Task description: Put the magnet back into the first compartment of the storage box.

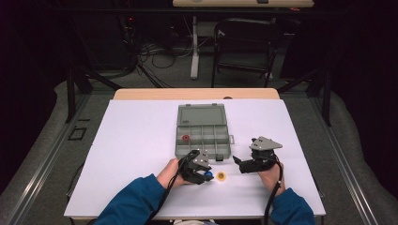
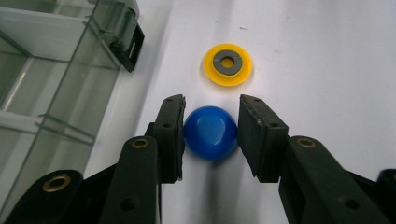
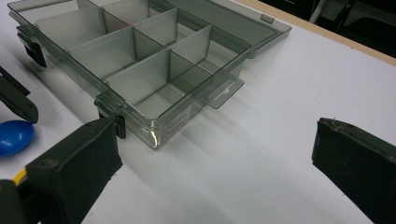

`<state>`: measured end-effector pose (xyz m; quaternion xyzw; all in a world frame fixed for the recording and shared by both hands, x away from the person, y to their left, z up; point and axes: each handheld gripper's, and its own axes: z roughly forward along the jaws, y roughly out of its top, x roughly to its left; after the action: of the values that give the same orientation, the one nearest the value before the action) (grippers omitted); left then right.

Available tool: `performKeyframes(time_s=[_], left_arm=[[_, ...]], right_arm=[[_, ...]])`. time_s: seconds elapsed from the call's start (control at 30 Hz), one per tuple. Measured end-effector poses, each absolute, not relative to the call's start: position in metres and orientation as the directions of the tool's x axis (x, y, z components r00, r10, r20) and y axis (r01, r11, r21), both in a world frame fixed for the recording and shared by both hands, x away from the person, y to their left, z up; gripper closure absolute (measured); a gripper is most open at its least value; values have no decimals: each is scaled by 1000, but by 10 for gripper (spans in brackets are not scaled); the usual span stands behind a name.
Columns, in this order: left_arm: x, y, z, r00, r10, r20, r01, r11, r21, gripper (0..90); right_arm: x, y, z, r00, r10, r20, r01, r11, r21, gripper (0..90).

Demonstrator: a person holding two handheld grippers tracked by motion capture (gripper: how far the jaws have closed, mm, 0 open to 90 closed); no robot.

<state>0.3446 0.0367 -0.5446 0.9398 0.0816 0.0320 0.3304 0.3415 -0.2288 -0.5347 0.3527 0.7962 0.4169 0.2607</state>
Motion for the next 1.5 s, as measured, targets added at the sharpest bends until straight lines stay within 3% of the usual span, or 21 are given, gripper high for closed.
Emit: performKeyframes(time_s=[1.5], left_arm=[[353, 83, -510, 954, 292, 69, 179, -739, 650, 617]], right_arm=[[341, -229, -534, -615, 780, -119, 340, 398, 852, 0]])
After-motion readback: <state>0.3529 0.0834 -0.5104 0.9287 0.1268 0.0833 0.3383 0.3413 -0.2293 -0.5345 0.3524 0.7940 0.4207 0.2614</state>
